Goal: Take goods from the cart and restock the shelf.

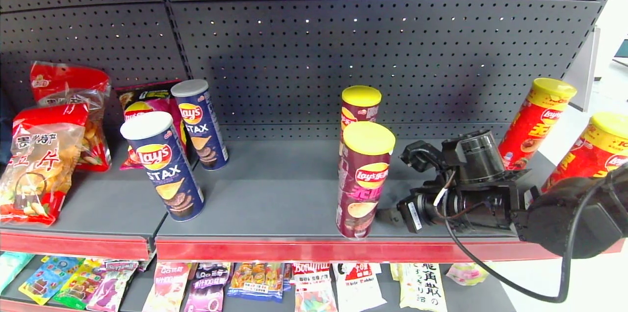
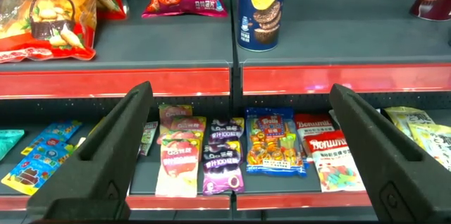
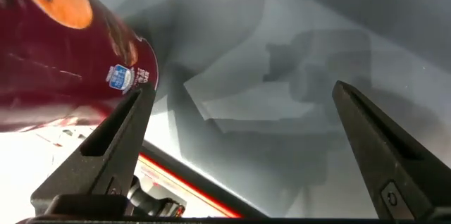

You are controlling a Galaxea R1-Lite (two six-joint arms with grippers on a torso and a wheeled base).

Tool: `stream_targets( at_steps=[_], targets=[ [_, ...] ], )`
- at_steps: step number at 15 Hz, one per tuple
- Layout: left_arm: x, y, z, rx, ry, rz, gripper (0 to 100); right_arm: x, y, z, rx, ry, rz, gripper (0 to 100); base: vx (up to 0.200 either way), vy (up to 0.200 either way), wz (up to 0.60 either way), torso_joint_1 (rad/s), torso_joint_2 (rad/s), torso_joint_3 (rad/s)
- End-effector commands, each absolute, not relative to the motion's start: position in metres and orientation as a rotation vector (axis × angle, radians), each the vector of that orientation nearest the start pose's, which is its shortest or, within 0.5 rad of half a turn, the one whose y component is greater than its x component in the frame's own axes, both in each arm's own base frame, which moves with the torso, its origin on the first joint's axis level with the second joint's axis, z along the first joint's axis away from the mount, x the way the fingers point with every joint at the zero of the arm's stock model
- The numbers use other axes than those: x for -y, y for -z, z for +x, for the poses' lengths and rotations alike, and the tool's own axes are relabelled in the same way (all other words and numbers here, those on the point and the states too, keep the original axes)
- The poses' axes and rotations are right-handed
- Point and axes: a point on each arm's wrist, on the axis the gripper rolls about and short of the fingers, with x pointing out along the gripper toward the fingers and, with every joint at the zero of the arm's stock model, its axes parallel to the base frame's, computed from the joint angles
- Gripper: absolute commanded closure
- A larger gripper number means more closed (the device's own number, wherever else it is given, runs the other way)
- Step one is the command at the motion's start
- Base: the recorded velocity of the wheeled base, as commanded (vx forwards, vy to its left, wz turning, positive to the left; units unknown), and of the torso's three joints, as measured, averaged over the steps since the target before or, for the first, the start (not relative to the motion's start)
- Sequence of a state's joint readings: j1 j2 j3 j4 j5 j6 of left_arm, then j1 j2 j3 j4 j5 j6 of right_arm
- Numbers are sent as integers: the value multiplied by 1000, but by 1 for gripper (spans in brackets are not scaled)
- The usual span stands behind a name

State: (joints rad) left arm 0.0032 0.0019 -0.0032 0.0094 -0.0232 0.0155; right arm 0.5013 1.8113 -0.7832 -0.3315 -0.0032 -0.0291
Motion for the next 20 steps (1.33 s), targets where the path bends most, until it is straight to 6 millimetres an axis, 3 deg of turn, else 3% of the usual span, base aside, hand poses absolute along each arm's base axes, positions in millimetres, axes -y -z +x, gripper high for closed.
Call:
stream_targets(
  at_steps=[1, 20],
  targets=[
    [1, -75, -23, -8, 18, 15, 0, -147, -113, 268, -679, -488, -206, 0, 0, 0, 0, 0, 0, 0],
    [1, -75, -23, -8, 20, 15, 0, -156, -118, 254, -667, -539, -216, 0, 0, 0, 0, 0, 0, 0]
  ],
)
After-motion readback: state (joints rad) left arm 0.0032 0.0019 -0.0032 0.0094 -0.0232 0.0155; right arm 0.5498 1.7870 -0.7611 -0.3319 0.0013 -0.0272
